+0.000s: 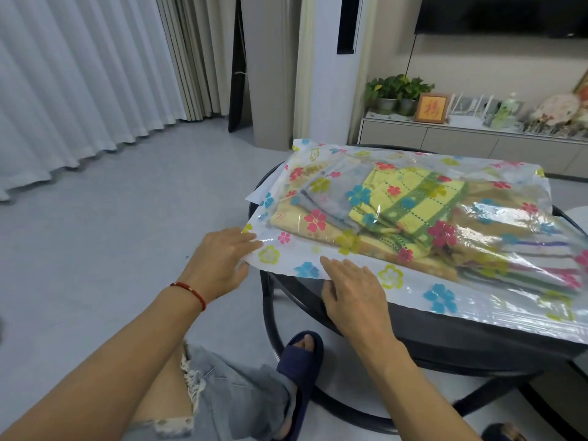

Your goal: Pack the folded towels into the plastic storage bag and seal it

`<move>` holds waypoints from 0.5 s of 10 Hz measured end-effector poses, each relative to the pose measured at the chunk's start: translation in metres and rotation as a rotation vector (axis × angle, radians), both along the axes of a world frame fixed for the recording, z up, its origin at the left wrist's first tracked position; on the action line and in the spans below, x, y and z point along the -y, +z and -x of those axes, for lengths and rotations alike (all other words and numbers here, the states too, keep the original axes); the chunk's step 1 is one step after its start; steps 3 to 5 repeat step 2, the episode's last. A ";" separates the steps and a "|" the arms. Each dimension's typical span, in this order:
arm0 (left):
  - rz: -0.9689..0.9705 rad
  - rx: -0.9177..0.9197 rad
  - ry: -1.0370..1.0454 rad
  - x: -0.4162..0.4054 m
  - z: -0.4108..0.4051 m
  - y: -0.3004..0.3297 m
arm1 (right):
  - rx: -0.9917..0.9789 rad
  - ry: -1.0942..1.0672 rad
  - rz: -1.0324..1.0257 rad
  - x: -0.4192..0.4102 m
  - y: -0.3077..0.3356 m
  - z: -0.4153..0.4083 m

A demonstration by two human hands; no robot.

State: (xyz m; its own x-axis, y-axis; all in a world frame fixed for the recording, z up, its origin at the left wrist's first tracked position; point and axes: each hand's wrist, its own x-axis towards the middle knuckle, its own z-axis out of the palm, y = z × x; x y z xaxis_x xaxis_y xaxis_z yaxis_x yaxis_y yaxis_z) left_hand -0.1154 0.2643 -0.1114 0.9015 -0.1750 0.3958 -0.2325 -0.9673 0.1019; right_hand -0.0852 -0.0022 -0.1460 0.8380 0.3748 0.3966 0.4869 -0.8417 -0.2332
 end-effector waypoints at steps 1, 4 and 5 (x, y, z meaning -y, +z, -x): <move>0.010 -0.162 -0.117 0.051 0.000 0.001 | -0.051 -0.002 -0.137 0.005 -0.001 0.019; 0.346 -0.121 -0.210 0.103 0.013 0.005 | -0.263 -0.055 -0.607 0.024 0.007 0.046; 0.346 -0.121 -0.210 0.103 0.013 0.005 | -0.263 -0.055 -0.607 0.024 0.007 0.046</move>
